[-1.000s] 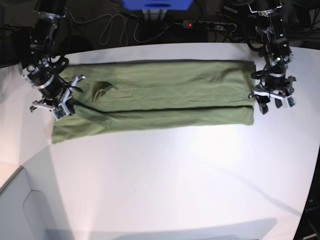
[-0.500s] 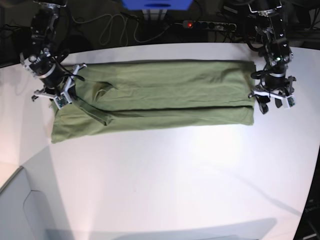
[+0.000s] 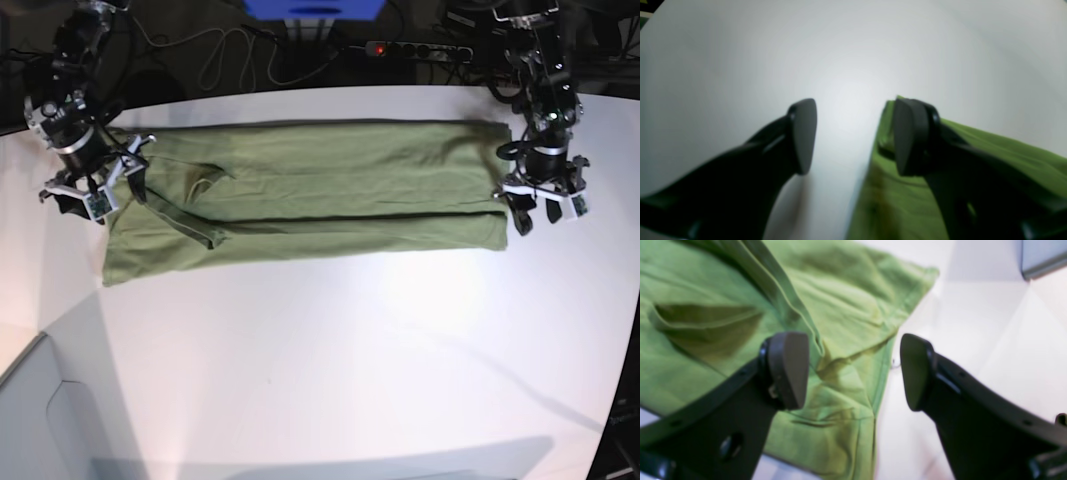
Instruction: Fold the T-shirt properly
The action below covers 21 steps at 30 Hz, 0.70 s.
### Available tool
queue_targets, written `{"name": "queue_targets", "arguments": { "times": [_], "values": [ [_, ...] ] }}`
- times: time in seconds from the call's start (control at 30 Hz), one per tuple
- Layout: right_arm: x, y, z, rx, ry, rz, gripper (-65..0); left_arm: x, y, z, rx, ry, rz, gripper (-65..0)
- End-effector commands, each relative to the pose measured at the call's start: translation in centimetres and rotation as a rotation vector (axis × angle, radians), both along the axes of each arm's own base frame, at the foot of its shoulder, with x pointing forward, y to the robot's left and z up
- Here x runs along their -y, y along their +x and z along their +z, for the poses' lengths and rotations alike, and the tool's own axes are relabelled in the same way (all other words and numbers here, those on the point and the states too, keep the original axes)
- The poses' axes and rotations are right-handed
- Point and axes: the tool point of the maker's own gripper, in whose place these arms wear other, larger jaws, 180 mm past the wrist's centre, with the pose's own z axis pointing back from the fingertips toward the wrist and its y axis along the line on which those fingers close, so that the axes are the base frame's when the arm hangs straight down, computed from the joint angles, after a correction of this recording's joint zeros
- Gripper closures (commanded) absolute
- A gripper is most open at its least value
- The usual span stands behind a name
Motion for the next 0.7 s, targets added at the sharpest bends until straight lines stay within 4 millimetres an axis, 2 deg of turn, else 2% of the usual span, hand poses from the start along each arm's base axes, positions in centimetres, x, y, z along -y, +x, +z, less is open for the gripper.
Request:
{"name": "queue_targets", "arguments": {
  "times": [0.0,0.07,0.23,0.33,0.47,0.67],
  "values": [
    [-0.6,0.5,1.0,0.035,0.004,0.039,-41.4,-0.2,0.9,1.8,0.060,0.021,-0.008,-36.5],
    [-1.3,0.5,0.8,0.031,0.014,0.054,-41.3,0.2,1.2,1.5,0.057,0.013,-0.015,-39.3],
    [-2.4,0.3,0.3,0.014,0.027,0.078,-41.1,2.3,3.8,2.5,0.096,0.006,-0.072,-46.1],
    [-2.4,0.3,0.2,0.010,0.028,0.078,-41.1,3.6,5.0,1.6,0.075,-0.012,-0.107,-46.6],
    [-2.3,0.2,0.2,0.009,0.025,0.077,-41.1,3.6,6.1,-0.6,-0.014,-0.060,-0.099,-46.6],
    [-2.1,0.2,0.1,0.006,0.020,0.076,-41.1,3.3,6.2,-1.7,-0.037,-0.074,-0.087,-46.5]
  ]
}}
